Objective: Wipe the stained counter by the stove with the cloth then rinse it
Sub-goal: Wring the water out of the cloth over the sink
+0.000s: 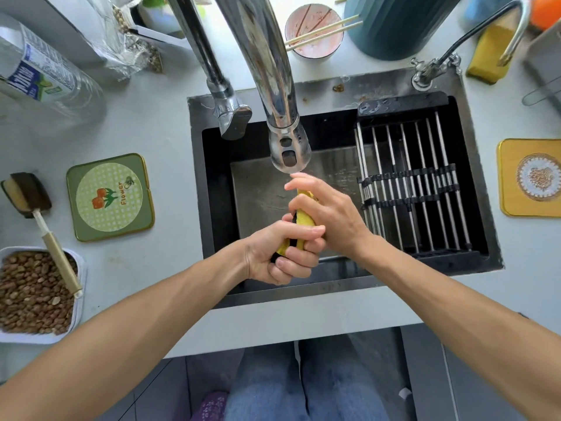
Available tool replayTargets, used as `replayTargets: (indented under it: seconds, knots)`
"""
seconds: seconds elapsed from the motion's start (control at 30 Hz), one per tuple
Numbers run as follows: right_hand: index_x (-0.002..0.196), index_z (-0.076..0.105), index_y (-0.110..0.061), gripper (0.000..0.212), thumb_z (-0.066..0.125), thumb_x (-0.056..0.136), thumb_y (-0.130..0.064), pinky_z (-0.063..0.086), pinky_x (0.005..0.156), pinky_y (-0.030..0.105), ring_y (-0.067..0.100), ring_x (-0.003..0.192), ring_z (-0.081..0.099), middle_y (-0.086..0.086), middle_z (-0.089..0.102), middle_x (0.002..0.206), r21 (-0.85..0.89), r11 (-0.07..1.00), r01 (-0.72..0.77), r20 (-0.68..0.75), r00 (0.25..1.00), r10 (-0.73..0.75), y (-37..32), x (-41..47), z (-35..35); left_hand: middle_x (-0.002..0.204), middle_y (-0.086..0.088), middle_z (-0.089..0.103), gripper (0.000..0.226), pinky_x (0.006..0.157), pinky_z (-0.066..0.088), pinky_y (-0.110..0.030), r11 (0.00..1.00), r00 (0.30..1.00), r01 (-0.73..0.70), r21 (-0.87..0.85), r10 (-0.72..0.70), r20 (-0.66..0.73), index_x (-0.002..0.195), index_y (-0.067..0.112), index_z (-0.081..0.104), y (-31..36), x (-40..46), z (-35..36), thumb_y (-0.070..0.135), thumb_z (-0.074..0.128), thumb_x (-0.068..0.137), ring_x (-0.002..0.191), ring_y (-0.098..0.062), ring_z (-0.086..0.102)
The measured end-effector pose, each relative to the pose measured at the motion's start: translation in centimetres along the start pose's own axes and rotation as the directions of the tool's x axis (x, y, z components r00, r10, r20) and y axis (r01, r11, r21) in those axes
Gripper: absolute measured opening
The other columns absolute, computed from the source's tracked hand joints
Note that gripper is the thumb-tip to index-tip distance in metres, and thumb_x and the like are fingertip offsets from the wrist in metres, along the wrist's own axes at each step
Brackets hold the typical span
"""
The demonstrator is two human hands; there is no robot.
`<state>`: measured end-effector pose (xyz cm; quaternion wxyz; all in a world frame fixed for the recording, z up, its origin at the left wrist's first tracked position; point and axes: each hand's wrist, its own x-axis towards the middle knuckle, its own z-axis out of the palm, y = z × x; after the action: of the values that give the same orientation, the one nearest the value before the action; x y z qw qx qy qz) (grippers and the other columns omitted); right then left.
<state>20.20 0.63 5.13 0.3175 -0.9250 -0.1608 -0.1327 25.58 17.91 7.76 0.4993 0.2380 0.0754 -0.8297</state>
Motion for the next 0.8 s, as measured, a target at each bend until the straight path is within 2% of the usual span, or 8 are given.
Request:
replayTargets:
  seconds: [0.1, 0.17, 0.27, 0.33, 0.43, 0.57, 0.7, 0.8]
  knots:
    - [0.108, 0.069, -0.021, 0.006, 0.069, 0.103, -0.02, 0.056, 0.051, 0.036, 0.019, 0.076, 0.071, 0.001, 0.074, 0.1, -0.011, 0.993, 0.114, -0.003, 0.993, -0.114, 0.1, 1.5, -1.3, 0.054, 0.013, 0.038, 0.045, 0.033, 0.02, -0.013, 0.998, 0.998, 0.048, 0.039, -0.049, 0.031, 0.072, 0.023, 0.051, 0.3, -0.5, 0.5, 0.055, 0.082, 0.084, 0.047, -0.006, 0.02]
    - [0.111, 0.077, -0.016, 0.02, 0.064, 0.106, -0.03, 0.051, 0.042, 0.035, 0.021, 0.06, 0.067, 0.0, 0.07, 0.08, -0.098, 0.98, 0.173, 0.084, 0.983, -0.166, 0.4, 2.1, -2.3, 0.054, 0.013, 0.039, 0.046, 0.035, 0.017, -0.014, 0.991, 0.996, 0.082, 0.105, -0.079, -0.034, 0.071, 0.024, 0.052, 0.8, -0.9, 0.6, 0.056, 0.083, 0.082, 0.046, -0.005, 0.021]
    - [0.093, 0.069, -0.014, 0.037, 0.054, 0.103, -0.046, 0.047, 0.043, 0.035, 0.03, 0.05, 0.061, 0.001, 0.067, 0.069, -0.213, 0.97, 0.119, 0.339, 0.94, -0.041, 0.8, 2.8, -3.2, 0.057, 0.01, 0.035, 0.038, 0.038, 0.015, -0.017, 0.948, 0.957, 0.14, 0.287, -0.055, -0.285, 0.08, 0.023, 0.055, 2.1, -0.9, 0.7, 0.047, 0.084, 0.085, 0.043, -0.004, 0.025]
    - [0.078, 0.055, -0.018, 0.035, 0.05, 0.092, -0.049, 0.043, 0.051, 0.033, 0.035, 0.056, 0.064, 0.004, 0.07, 0.07, -0.346, 0.936, 0.06, 0.513, 0.848, 0.135, 0.9, 3.3, -2.9, 0.055, 0.007, 0.037, 0.032, 0.038, 0.02, -0.019, 0.843, 0.853, 0.258, 0.473, 0.031, -0.521, 0.08, 0.021, 0.053, 3.1, -0.1, 0.4, 0.037, 0.081, 0.084, 0.041, -0.009, 0.027]
    - [0.063, 0.042, -0.019, 0.031, 0.062, 0.077, -0.039, 0.038, 0.057, 0.03, 0.035, 0.062, 0.067, 0.006, 0.068, 0.068, -0.512, 0.855, -0.087, 0.578, 0.701, 0.418, 0.4, 3.9, -1.2, 0.063, 0.001, 0.064, 0.023, 0.047, 0.041, -0.022, 0.452, 0.551, 0.579, 0.679, 0.397, -0.734, 0.075, 0.014, 0.064, 4.0, 1.4, -0.2, 0.036, 0.071, 0.076, 0.047, -0.018, 0.054]
    - [0.068, 0.051, -0.019, 0.021, 0.062, 0.079, -0.033, 0.042, 0.064, 0.033, 0.033, 0.071, 0.056, 0.004, 0.056, 0.071, -0.487, 0.778, -0.397, 0.615, 0.476, 0.628, 0.4, 4.1, 0.8, 0.075, -0.003, 0.061, 0.009, 0.064, 0.046, -0.034, 0.039, 0.452, 0.746, 0.664, 0.703, -0.55, 0.082, 0.021, 0.068, 3.3, 2.8, -2.2, 0.027, 0.062, 0.08, 0.063, -0.028, 0.058]
    - [0.07, 0.055, -0.016, 0.011, 0.062, 0.077, -0.019, 0.038, 0.051, 0.024, 0.027, 0.064, 0.06, 0.003, 0.06, 0.067, -0.378, 0.708, -0.597, 0.725, 0.285, 0.627, 0.9, 3.9, 1.1, 0.065, 0.001, 0.044, 0.011, 0.064, 0.042, -0.036, -0.168, 0.486, 0.787, 0.593, 0.76, -0.43, 0.09, 0.025, 0.069, 2.7, 3.4, -3.8, 0.027, 0.062, 0.081, 0.067, -0.034, 0.052]
    - [0.065, 0.055, -0.013, 0.015, 0.063, 0.077, -0.018, 0.036, 0.048, 0.024, 0.024, 0.052, 0.05, 0.003, 0.058, 0.062, -0.303, 0.653, -0.695, 0.766, 0.23, 0.6, 1.0, 3.1, 1.2, 0.079, -0.004, 0.069, 0.014, 0.063, 0.038, -0.035, -0.274, 0.525, 0.78, 0.562, 0.775, -0.351, 0.093, 0.022, 0.069, 2.4, 3.5, -4.2, 0.032, 0.064, 0.085, 0.07, -0.037, 0.065]
